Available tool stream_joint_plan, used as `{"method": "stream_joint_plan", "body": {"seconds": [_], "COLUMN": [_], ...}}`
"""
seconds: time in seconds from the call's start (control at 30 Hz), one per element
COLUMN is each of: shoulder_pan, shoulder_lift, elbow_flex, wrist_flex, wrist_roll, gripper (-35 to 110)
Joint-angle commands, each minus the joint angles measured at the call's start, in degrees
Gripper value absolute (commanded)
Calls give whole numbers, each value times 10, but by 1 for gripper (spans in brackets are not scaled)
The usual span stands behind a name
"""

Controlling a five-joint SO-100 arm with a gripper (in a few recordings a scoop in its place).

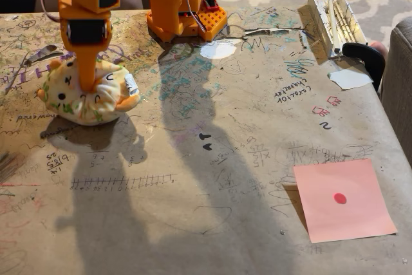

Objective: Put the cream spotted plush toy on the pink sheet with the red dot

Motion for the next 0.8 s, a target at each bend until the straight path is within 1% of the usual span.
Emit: {"method": "stream_joint_plan", "body": {"seconds": [0.0, 0.07, 0.13, 0.23, 0.3, 0.37, 0.47, 0.53, 0.6, 0.63, 0.7, 0.77], "shoulder_pan": [-25, -76, -142, -264, -354, -420, -473, -497, -525, -544, -593, -622], "shoulder_lift": [117, 221, 375, 647, 747, 747, 702, 729, 796, 810, 797, 806], "elbow_flex": [25, 57, 91, 99, 54, -14, -96, -129, -164, -196, -283, -337], "wrist_flex": [19, 33, 52, 136, 200, 246, 275, 280, 284, 300, 342, 356], "wrist_roll": [35, 91, 161, 237, 279, 319, 356, 371, 377, 377, 391, 397], "gripper": [0, 0, 0, 0, 0, 0, 0, 0, 0, 0, 0, 0]}}
